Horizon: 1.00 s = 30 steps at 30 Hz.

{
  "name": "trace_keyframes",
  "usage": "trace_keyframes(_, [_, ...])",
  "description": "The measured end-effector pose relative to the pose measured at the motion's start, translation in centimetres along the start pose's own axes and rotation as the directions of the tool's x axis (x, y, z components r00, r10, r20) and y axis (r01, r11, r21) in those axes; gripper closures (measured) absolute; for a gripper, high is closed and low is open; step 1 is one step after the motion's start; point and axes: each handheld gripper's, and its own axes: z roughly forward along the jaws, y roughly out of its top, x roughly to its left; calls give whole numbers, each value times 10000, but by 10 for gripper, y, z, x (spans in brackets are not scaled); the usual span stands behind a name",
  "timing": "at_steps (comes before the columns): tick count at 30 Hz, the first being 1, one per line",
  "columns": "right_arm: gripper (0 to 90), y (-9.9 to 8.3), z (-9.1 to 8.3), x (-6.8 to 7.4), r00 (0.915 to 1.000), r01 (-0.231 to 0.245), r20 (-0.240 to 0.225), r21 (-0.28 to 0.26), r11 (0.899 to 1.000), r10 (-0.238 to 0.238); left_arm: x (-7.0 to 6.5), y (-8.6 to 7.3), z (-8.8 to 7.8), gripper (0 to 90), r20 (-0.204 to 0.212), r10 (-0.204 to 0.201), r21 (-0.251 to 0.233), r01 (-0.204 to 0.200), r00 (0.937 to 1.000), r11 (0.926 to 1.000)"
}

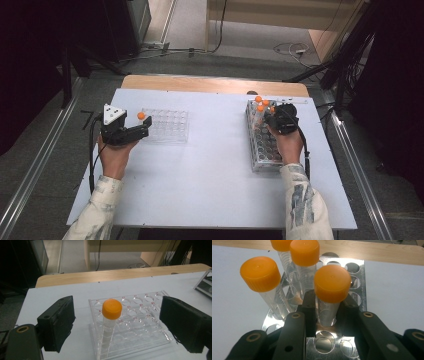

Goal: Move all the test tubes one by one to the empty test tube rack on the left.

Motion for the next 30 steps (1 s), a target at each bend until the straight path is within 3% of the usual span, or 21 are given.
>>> trace_keyframes(6, [713, 0, 0, 0, 10000, -57, 65, -3, 10000, 57, 0, 0, 0, 133, 12, 30, 40, -30, 10000, 10000])
trace_keyframes(13, [716, 1, -5, 1, 9999, 21, 110, -393, 9992, -17, -1, 0, 0, 134, 9, 54, 49, -54, 10000, 10000])
trace_keyframes(24, [718, 6, -27, -1, 10000, 26, -10, -1080, 9941, -27, -3, -1, 0, 135, 124, -12, 69, 11, 9999, 10000])
trace_keyframes(30, [719, 8, -45, 1, 9996, 264, -3, -1510, 9882, -268, -4, 0, -1, 135, 240, -57, -23, 58, 9997, 10000])
